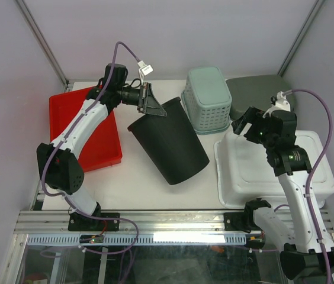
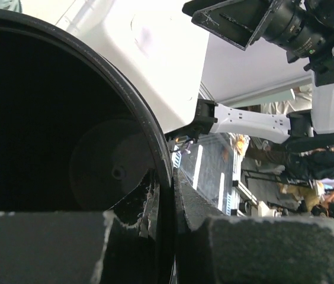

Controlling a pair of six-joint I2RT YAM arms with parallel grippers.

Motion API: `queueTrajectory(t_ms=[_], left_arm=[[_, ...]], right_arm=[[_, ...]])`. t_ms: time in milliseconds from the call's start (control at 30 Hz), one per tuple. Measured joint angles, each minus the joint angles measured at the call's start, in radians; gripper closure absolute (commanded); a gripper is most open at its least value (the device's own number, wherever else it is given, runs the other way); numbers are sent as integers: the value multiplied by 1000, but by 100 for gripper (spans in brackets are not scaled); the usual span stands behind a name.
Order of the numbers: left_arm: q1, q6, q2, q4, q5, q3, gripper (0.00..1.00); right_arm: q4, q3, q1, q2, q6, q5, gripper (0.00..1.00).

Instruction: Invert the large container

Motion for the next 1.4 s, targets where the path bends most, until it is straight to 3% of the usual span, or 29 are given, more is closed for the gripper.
queueTrajectory(t_ms=[133,200,367,533,733,1033,1400], left_arm=[[0,-5,50,47,40,-3,100],[2,-4,90,65,53,-3,86],[11,45,193,66,20,2,29],[15,111,238,5,-88,31,8],[16,166,213,-32,-257,85,1],[13,209,109,-25,-444,94,7],[-45,270,-57,121,-570,-42,1]], right_arm=[[60,-41,2,-26,-47,-121,22],[93,-77,9,-47,-72,-197,23],[155,-135,107,-76,-110,-337,23],[169,-142,284,-64,-130,-365,22],[154,-148,413,-44,-142,-330,21],[112,-148,431,-55,-97,-165,20],[-44,-137,431,-89,106,71,19]])
